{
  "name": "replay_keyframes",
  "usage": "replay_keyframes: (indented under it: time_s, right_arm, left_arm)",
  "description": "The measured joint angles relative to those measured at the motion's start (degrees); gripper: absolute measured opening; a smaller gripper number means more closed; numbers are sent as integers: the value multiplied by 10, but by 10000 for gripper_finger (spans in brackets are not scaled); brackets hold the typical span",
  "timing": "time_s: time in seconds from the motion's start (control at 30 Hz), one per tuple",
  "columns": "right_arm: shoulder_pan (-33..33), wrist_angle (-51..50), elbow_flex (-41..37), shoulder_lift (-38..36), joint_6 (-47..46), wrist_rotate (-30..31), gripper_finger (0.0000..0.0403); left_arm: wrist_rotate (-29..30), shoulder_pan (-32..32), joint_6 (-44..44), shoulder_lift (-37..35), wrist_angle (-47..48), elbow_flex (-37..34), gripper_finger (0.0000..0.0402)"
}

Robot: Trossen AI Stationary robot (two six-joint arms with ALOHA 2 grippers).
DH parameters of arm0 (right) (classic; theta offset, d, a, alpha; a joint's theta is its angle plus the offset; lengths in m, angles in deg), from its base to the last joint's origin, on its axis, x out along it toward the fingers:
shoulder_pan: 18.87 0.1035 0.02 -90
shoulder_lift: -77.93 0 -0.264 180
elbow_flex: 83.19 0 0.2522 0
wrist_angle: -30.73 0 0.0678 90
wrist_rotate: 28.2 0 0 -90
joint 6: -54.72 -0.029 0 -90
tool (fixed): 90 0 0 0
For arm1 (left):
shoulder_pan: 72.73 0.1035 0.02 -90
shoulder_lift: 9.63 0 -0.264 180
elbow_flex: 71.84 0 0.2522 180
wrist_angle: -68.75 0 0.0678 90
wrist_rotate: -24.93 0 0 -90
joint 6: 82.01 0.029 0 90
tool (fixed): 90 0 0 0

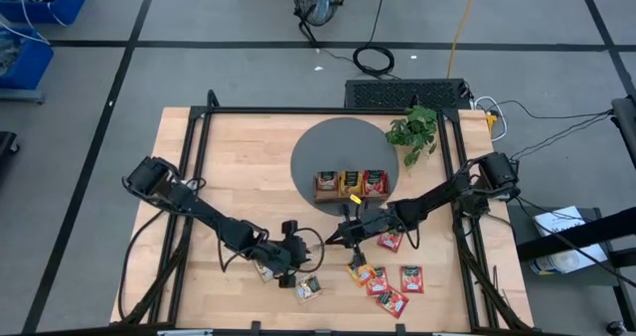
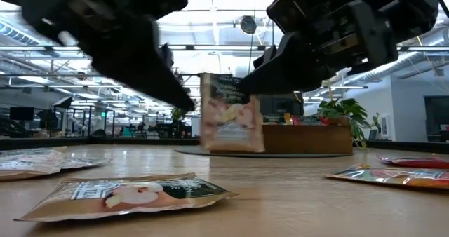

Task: Pick & Place Tea
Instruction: Put the brown tea bag into the left section of the wooden organizer

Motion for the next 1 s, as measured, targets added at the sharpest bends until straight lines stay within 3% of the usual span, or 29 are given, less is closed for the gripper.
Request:
replay_keyframes:
  time_s: [0.17,0.33,0.5,0.73,1.0]
  right_arm:
    - [-41,-33,0,-50,33,17,0]
    - [-101,-136,0,-137,66,59,0]
    - [-173,-217,0,-194,71,56,0]
    - [-230,-249,25,-155,72,-18,0]
    - [-232,-201,30,-96,74,-19,0]
  left_arm:
    - [-8,-23,-32,0,37,0,88]
    - [10,-46,-29,0,35,0,88]
    - [27,-57,-19,0,35,0,88]
    - [41,-49,-14,0,35,0,88]
    - [41,-43,-14,0,40,0,88]
